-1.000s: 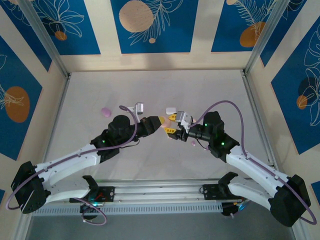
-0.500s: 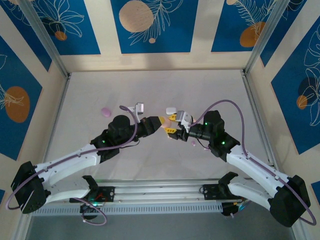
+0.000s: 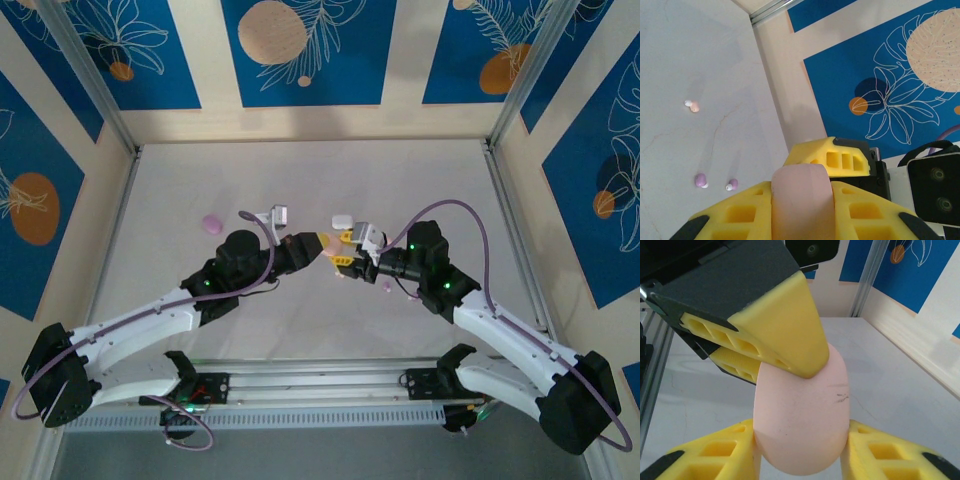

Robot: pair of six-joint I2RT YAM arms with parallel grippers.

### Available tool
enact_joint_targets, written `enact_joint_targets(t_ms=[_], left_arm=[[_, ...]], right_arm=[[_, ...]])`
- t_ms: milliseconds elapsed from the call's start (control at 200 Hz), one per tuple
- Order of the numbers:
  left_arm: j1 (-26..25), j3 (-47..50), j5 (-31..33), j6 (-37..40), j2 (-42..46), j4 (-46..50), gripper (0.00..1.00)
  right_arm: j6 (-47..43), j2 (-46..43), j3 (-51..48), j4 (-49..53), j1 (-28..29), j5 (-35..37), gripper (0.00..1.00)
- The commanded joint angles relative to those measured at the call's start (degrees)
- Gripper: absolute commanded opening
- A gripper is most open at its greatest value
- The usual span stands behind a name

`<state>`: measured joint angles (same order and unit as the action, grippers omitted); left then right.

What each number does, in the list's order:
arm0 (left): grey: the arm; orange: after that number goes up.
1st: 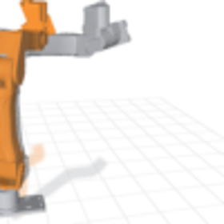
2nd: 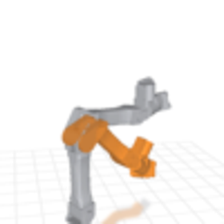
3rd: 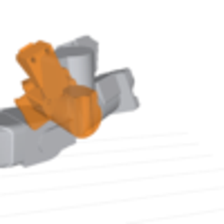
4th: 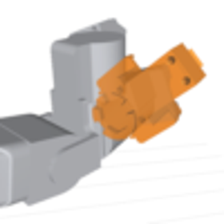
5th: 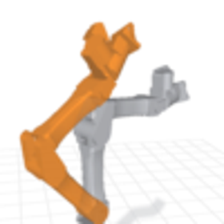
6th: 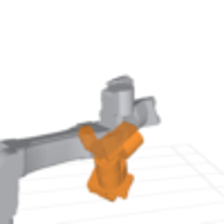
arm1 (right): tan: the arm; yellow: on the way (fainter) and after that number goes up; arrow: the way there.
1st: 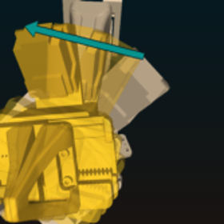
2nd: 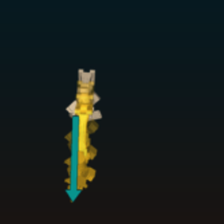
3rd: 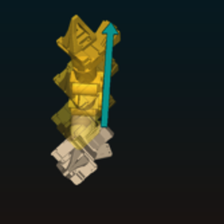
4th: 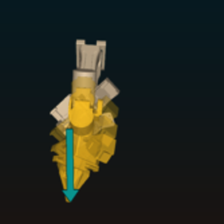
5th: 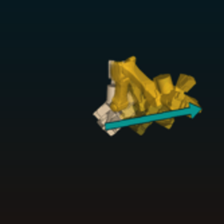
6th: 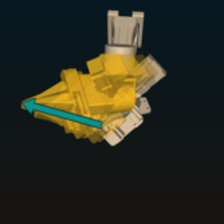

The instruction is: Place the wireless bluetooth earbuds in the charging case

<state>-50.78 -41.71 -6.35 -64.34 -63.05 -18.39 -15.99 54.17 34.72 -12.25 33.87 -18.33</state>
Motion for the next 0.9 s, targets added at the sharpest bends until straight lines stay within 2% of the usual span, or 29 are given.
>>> enact_joint_targets(t_ms=[0,170,350,490,595,755,895], left_arm=[[-0.20,-0.74,-1.12,1.61,0.56,-2.17,0.30],[-0.20,-1.63,0.32,9.89,1.80,2.45,0.55],[-0.12,-0.81,-1.52,33.29,4.60,3.67,0.70],[-0.11,0.93,-7.51,52.07,6.67,4.19,0.77],[0.05,2.13,-10.79,61.28,8.18,4.26,0.78],[0.49,1.12,-14.87,65.59,8.14,4.84,0.78],[0.59,0.76,-16.21,66.57,7.26,3.96,0.74]], right_arm=[[1.09,-1.25,1.52,0.03,-0.68,-1.23,0.37],[5.59,-1.02,4.33,5.26,-3.19,-8.89,0.33],[9.59,1.50,9.42,13.96,-6.23,-19.40,0.32],[10.08,3.19,12.24,17.45,-7.48,-25.36,0.32],[9.38,3.57,13.42,18.43,-7.72,-27.24,0.32],[7.33,3.60,13.97,19.18,-7.76,-28.30,0.32],[5.25,3.73,14.27,20.25,-7.68,-28.87,0.32]])
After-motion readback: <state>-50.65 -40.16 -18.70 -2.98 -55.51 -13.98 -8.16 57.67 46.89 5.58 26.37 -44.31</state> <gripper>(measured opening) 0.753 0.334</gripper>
